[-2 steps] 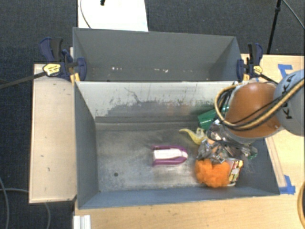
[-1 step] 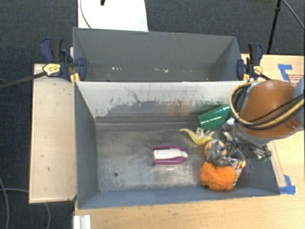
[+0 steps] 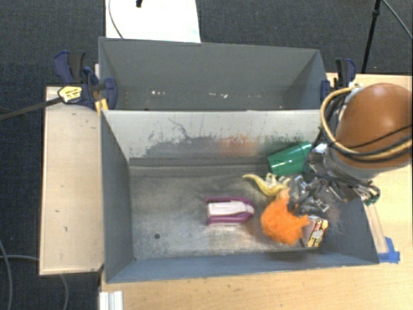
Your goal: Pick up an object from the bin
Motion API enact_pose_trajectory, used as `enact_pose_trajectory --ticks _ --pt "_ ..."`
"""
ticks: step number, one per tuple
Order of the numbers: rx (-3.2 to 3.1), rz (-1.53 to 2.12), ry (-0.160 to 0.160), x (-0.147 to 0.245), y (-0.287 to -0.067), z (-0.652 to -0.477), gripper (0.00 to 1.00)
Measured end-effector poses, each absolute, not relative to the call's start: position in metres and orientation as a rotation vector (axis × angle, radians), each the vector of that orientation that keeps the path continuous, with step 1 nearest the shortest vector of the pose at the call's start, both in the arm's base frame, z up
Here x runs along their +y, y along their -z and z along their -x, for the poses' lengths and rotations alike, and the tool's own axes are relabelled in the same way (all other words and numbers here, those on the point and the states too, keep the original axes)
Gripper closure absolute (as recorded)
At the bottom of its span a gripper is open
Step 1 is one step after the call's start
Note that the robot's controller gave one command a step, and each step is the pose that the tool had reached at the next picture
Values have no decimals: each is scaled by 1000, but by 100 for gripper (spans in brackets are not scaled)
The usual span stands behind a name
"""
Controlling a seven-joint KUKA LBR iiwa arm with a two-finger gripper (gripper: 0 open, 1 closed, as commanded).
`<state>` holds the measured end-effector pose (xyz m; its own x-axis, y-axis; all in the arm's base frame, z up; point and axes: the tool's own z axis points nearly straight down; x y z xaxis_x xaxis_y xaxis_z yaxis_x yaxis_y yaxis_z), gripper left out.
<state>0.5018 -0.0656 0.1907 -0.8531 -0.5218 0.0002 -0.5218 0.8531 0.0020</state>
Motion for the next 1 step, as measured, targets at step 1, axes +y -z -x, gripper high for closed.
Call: enact_pose_trajectory --ticks 1 --pt "-3035 -840 -2 -66 -222 -507 100"
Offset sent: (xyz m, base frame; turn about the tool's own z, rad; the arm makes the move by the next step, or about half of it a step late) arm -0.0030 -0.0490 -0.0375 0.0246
